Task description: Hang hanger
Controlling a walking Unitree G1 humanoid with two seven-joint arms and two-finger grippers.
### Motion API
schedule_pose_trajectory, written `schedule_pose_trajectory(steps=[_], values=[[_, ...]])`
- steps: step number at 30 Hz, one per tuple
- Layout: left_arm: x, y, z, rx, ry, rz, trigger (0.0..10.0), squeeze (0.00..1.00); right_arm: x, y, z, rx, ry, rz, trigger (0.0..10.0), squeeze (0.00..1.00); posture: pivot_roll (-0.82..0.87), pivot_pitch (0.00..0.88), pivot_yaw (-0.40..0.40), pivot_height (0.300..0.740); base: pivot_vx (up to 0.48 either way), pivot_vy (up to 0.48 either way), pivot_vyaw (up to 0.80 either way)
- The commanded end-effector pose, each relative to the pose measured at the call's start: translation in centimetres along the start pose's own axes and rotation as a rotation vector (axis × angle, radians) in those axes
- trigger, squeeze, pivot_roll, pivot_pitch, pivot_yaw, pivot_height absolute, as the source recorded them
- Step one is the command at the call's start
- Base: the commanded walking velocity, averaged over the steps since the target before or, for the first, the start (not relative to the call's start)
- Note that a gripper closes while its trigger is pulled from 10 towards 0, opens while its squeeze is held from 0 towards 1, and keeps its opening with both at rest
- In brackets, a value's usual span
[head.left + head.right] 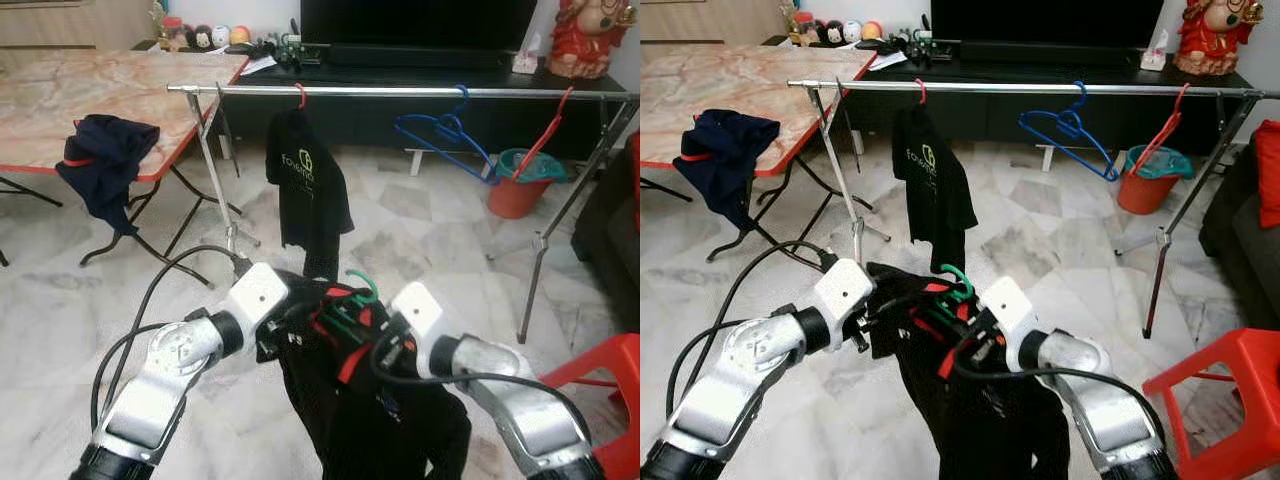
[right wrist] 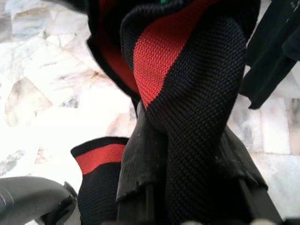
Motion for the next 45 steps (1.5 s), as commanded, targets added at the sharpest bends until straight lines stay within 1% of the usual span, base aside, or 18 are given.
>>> schedule_pose_trajectory(steps=[1,4,8,10,14,15,17,20,22,23,25,30,35,36,37,38,41,45], values=[[0.4,-0.3,0.0,0.035,-0.023,-0.001,10.0,0.0,1.2,-0.1,0.2,0.001,0.027,-0.018,10.0,0.0,-0.15,0.0,-0.005,0.74,0.0,0.0,0.0],[0.2,-0.6,0.1,0.09,-0.085,-0.025,10.0,0.0,1.2,-0.1,0.4,-0.006,0.023,-0.007,10.0,0.0,-0.14,0.0,-0.005,0.74,0.0,0.0,0.0],[0.5,-0.4,0.4,0.123,-0.11,-0.045,10.0,0.0,1.5,-0.3,0.7,-0.005,0.026,0.0,10.0,0.0,-0.15,0.0,-0.003,0.74,0.0,0.0,0.0],[1.0,0.1,0.4,0.102,-0.112,-0.048,10.0,0.0,1.5,-0.3,0.7,-0.007,0.021,-0.003,10.0,0.0,-0.14,0.0,-0.003,0.74,0.0,0.0,0.0],[1.1,1.8,0.3,-0.003,-0.143,-0.019,10.0,0.0,1.4,-0.1,0.8,-0.014,0.016,-0.006,10.0,0.0,-0.14,0.0,0.0,0.74,0.0,0.0,0.0],[0.9,2.5,0.1,-0.048,-0.169,-0.003,10.0,0.0,1.5,0.0,0.8,-0.016,0.014,-0.011,10.0,0.0,-0.14,0.0,0.002,0.74,0.0,0.0,0.0],[0.7,3.0,0.0,-0.076,-0.193,0.005,10.0,0.0,1.6,0.1,0.9,-0.019,0.013,-0.012,10.0,0.0,-0.14,0.0,0.003,0.74,0.0,0.0,0.0],[-0.1,4.4,-0.5,-0.151,-0.259,0.027,10.0,0.0,1.5,0.2,0.9,-0.024,0.006,-0.012,10.0,0.0,-0.14,0.0,0.003,0.74,0.0,0.0,0.0],[0.0,4.8,-0.6,-0.167,-0.258,0.035,10.0,0.0,1.4,0.3,0.9,-0.028,0.002,-0.012,10.0,0.0,-0.15,0.0,0.004,0.74,0.0,0.0,0.0],[0.1,4.7,-0.5,-0.151,-0.248,0.026,10.0,0.0,1.4,0.4,1.0,-0.03,0.0,-0.012,10.0,0.0,-0.15,0.0,0.003,0.74,0.0,0.0,0.0],[0.5,3.8,0.2,-0.065,-0.219,0.003,10.0,0.0,1.6,0.3,1.1,-0.027,0.005,-0.011,10.0,0.0,-0.15,0.0,0.003,0.74,0.0,0.0,0.0],[0.8,2.1,0.9,0.084,-0.203,0.002,10.0,0.0,1.9,0.1,1.2,-0.024,0.012,-0.015,10.0,0.0,-0.15,0.0,0.003,0.74,0.0,0.0,0.0],[0.6,1.7,0.7,0.145,-0.216,-0.029,10.0,0.0,1.9,0.1,1.2,-0.025,0.012,-0.015,10.0,0.0,-0.15,0.0,0.002,0.74,0.0,0.0,0.0],[0.5,1.2,0.6,0.188,-0.217,-0.035,10.0,0.45,1.9,0.1,1.3,-0.024,0.012,-0.016,10.0,0.0,-0.15,0.0,0.002,0.74,0.0,0.0,0.0],[0.4,0.7,0.6,0.221,-0.218,-0.037,10.0,0.45,1.9,0.1,1.3,-0.022,0.012,-0.017,10.0,0.0,-0.15,0.0,0.002,0.74,0.0,0.0,0.0],[0.4,0.6,0.6,0.228,-0.219,-0.037,10.0,1.0,2.0,0.1,1.3,-0.022,0.012,-0.018,10.0,0.0,-0.15,0.0,0.002,0.74,0.0,0.0,0.0],[0.4,-0.1,0.5,0.276,-0.215,-0.048,10.0,1.0,2.2,0.2,1.4,-0.024,0.017,-0.019,10.0,0.0,-0.15,0.0,0.001,0.74,0.0,0.0,0.0],[0.6,0.0,0.6,0.287,-0.205,-0.077,10.0,1.0,2.3,0.2,1.4,-0.024,0.02,-0.019,10.0,0.0,-0.15,0.0,0.002,0.74,0.0,0.0,0.0]])
Point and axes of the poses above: a point about 5 cm out from each wrist's last joint towards the gripper, its own z axis pointing out of the wrist towards the gripper, its own x axis along the axis of the wrist's last joint, y = z × x, the point moved 6 cm from there along z, pointing out of the wrist towards the gripper, and after that the axes turned 13 degrees about -z, right-handed, at the moved point
